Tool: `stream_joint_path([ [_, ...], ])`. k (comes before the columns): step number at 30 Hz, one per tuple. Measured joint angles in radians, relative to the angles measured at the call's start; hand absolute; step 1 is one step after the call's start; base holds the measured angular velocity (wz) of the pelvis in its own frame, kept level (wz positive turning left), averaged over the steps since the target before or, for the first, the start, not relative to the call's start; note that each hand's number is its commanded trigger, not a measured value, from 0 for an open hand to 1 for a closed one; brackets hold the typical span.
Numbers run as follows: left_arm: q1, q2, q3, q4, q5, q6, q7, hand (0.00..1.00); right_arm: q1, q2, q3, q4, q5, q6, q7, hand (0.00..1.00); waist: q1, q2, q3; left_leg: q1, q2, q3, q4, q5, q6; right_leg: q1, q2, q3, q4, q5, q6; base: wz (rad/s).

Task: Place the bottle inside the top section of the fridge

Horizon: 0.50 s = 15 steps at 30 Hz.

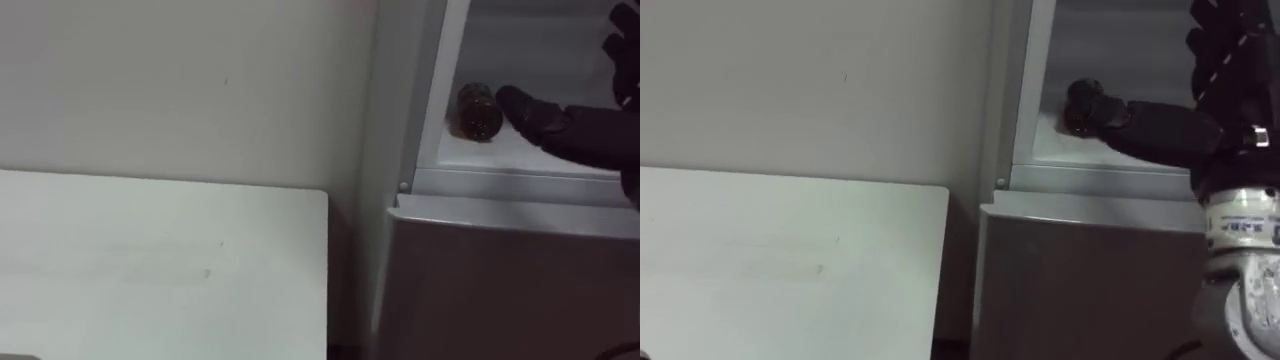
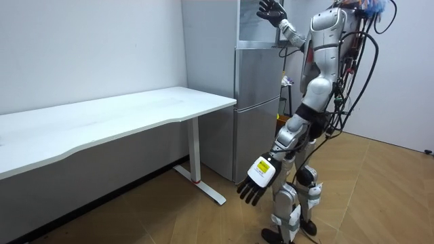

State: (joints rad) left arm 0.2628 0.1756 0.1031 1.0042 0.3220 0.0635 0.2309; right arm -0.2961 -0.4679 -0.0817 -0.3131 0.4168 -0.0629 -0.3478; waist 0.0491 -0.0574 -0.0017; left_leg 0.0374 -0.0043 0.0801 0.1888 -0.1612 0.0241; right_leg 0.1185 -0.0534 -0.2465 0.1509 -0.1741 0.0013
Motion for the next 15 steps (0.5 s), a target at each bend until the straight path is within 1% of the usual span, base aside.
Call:
stream_joint_path([
  [1,-0.003,-0.003,0.000,0.000,0.003,0.000,0.001,0.00,0.022,0.005,0.000,-0.021,0.000,-0.007,0.008,0.00,0.000,0.003,0.0011,-0.002,0.000,0.001,0.007,0.000,0.000,-0.005,0.000,0.000,0.000,-0.001,0.001,0.00],
  [3,-0.006,-0.007,-0.002,0.000,0.005,-0.004,0.002,0.00,0.038,0.016,-0.001,-0.037,-0.009,-0.015,0.024,0.00,0.000,0.010,0.0009,-0.009,0.000,0.005,0.009,-0.001,0.001,-0.013,0.001,0.003,0.002,-0.001,0.001,-0.04],
  [4,-0.006,-0.007,-0.008,0.000,0.007,-0.010,0.004,0.00,0.046,0.035,-0.001,-0.049,-0.031,-0.024,0.025,0.00,-0.001,0.014,0.0015,-0.009,0.001,0.007,0.008,-0.001,0.001,-0.015,0.002,0.004,0.002,-0.001,0.001,-0.05],
  [5,-0.006,-0.008,-0.010,0.000,0.007,-0.022,0.005,0.00,0.055,0.049,-0.001,-0.058,-0.033,-0.039,0.026,0.00,-0.002,0.017,0.0005,-0.008,0.001,0.008,0.007,-0.001,0.001,-0.015,0.004,0.010,0.002,-0.001,0.001,-0.05],
  [6,-0.005,-0.008,-0.010,0.000,0.007,-0.028,0.005,0.00,0.058,0.053,-0.002,-0.060,-0.033,-0.047,0.029,0.00,-0.002,0.018,-0.0007,-0.008,0.001,0.009,0.006,-0.001,0.001,-0.015,0.004,0.011,0.002,0.000,0.001,-0.04],
  [8,0.001,-0.008,-0.011,0.000,0.018,-0.042,0.009,0.00,0.085,0.069,-0.004,-0.070,-0.029,-0.071,0.032,0.00,-0.003,0.021,-0.0041,-0.003,0.002,0.015,-0.002,-0.001,0.001,-0.013,0.007,0.026,0.001,0.000,0.001,-0.08],
  [9,0.002,-0.008,-0.011,0.000,0.022,-0.043,0.011,0.00,0.096,0.079,-0.004,-0.080,-0.030,-0.071,0.031,0.00,-0.003,0.022,-0.0040,-0.001,0.003,0.016,-0.004,-0.002,0.000,-0.013,0.007,0.028,0.001,0.000,0.001,-0.13],
  [11,0.017,-0.012,-0.011,0.000,0.022,-0.047,0.023,0.00,0.145,0.118,-0.006,-0.099,-0.031,-0.079,0.033,0.00,-0.011,0.026,-0.0050,0.006,0.005,0.025,-0.008,-0.006,-0.003,-0.012,0.010,0.040,0.001,0.000,0.001,-0.14],
  [13,0.019,-0.013,-0.011,0.000,0.022,-0.048,0.025,0.00,0.177,0.134,-0.008,-0.100,-0.030,-0.080,0.026,0.00,-0.015,0.028,-0.0059,0.011,0.006,0.025,-0.013,-0.008,-0.004,-0.012,0.012,0.052,0.001,0.000,0.001,-0.13],
  [15,0.016,-0.019,-0.011,0.000,0.022,-0.048,0.031,0.00,0.207,0.154,-0.021,-0.104,-0.063,-0.080,0.009,0.00,-0.022,0.029,-0.0062,0.011,0.006,0.027,-0.018,-0.007,-0.004,-0.012,0.012,0.055,0.002,0.000,0.001,-0.07],
])
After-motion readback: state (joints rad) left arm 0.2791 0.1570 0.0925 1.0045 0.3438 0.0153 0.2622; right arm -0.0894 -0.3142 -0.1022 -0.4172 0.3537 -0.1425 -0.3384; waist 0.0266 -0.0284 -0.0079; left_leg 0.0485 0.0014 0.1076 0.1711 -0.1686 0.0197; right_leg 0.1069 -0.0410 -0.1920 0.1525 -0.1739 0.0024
